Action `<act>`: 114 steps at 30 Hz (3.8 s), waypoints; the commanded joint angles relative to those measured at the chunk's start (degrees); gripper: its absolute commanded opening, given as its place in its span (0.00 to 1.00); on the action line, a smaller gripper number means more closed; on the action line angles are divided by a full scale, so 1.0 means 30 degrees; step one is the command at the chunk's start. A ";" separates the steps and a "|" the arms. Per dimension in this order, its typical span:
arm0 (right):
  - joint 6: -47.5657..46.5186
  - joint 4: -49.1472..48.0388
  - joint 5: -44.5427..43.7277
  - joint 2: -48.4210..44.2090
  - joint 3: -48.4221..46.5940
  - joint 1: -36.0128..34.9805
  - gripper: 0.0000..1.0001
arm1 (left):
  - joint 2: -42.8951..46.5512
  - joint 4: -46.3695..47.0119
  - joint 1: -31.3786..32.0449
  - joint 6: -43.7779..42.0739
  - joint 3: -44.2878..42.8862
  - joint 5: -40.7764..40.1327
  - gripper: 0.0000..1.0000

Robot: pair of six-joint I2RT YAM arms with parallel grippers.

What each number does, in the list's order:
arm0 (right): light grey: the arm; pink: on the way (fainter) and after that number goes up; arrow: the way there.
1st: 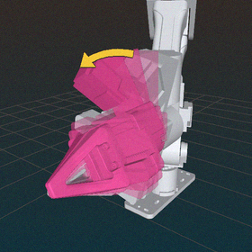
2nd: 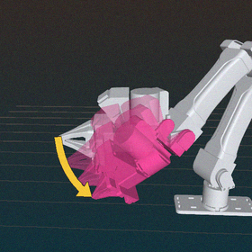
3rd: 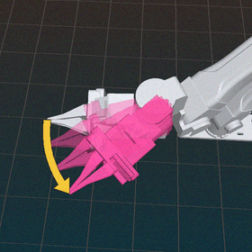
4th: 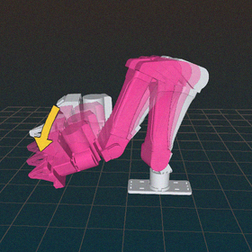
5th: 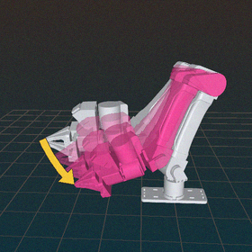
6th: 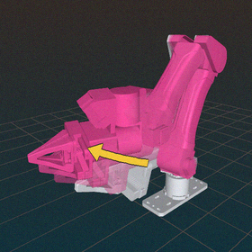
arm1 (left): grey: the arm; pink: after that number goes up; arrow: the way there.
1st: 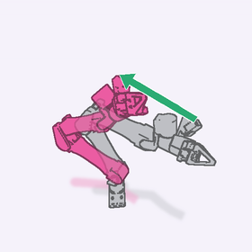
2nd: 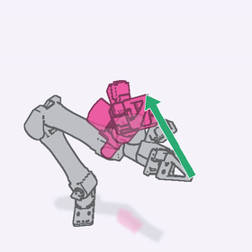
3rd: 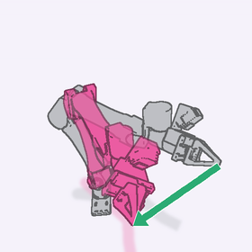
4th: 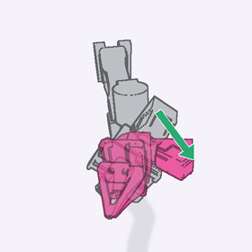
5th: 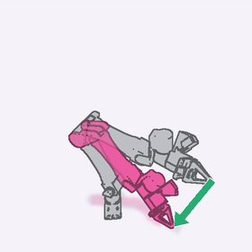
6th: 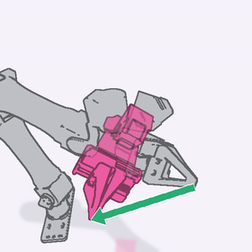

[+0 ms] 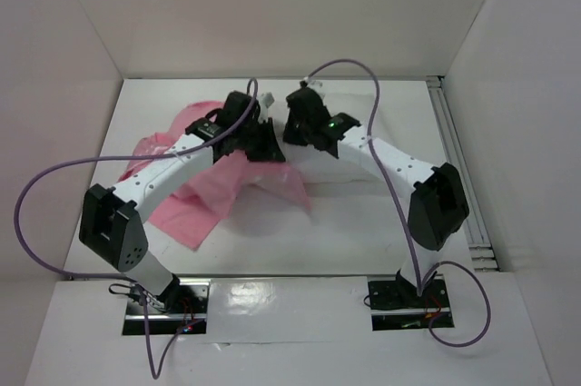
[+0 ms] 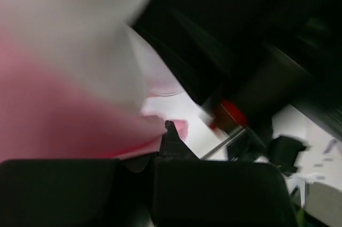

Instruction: Put the pillow into the pillowcase

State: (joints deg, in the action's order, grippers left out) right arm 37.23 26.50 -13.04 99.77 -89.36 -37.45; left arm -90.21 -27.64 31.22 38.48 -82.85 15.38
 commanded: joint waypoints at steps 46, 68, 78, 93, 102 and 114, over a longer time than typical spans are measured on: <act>0.1593 -0.5670 1.2698 -0.7851 0.9382 0.9180 0.00 | -0.8387 -1.0824 0.1980 -0.3012 -1.6551 -0.5259 0.00; 0.5577 -0.1424 0.2500 -1.6849 1.6106 -0.0756 0.00 | -0.9977 -0.7281 0.3421 -0.1694 -1.9583 -0.0262 0.00; 0.3849 -0.1685 0.1008 -1.5327 1.2739 -0.1315 0.00 | -0.9336 -0.6930 0.3421 -0.1518 -1.8181 -0.0406 0.00; -0.2038 0.8061 -0.2737 -1.1959 0.4570 -0.1315 1.00 | 0.2407 -0.5705 0.1432 -0.1078 -0.0970 -1.1073 0.88; -0.3710 1.0529 -0.4731 -0.5584 -0.0415 -0.2514 1.00 | 0.1601 0.0246 -0.1793 -0.1869 0.4442 -0.7380 0.94; -0.2978 0.7807 -0.6318 -0.0467 0.1369 -0.2545 0.00 | -0.3120 0.1484 -0.3288 -0.1256 0.4530 -0.5622 0.90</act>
State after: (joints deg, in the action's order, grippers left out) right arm 26.79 51.55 -29.67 101.21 -84.25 -45.98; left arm -98.19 -23.94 21.02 33.67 -67.31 -2.39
